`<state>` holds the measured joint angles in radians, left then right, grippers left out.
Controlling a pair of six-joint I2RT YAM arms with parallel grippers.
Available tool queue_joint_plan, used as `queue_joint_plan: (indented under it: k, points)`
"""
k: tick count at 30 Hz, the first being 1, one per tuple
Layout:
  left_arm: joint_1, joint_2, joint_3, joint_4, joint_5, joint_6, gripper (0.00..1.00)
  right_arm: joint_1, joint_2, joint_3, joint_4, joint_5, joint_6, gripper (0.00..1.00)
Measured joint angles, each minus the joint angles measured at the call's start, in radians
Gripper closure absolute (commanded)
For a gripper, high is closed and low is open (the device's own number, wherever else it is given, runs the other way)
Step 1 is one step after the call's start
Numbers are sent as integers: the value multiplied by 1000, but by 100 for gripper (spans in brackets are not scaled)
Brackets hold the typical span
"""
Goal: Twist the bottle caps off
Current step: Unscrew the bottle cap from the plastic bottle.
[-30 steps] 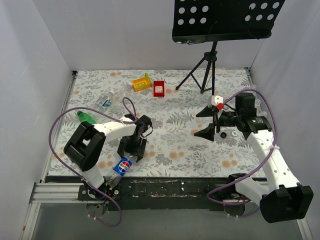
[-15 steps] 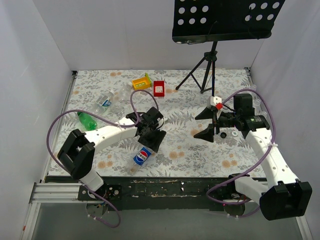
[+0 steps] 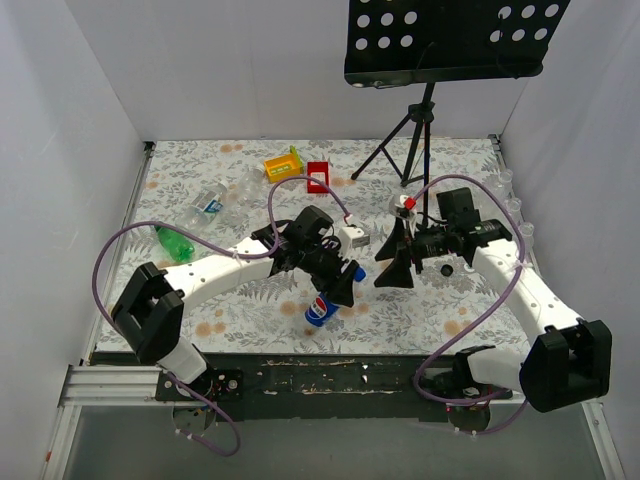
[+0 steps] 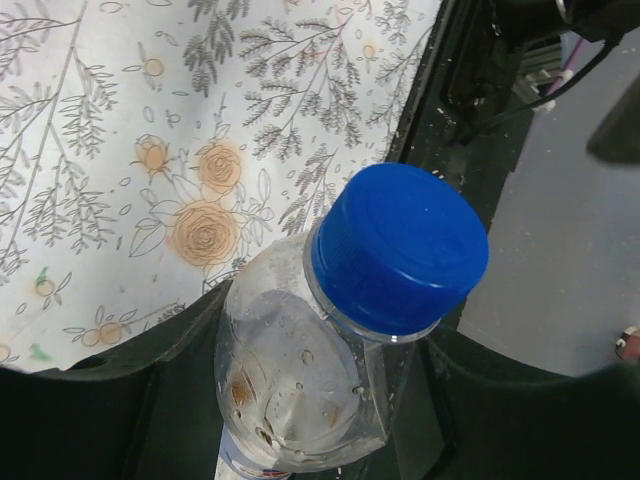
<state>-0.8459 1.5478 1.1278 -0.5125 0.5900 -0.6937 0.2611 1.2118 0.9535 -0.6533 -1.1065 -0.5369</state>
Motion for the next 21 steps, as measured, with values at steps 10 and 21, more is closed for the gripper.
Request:
queue_joint_plan:
  k: [10, 21]
  points:
    - [-2, 34, 5, 47, 79, -17, 82, 110, 71, 3, 66, 26, 154, 18]
    - [-9, 71, 31, 50, 87, -50, 78, 134, 98, 25, 90, 25, 192, 46]
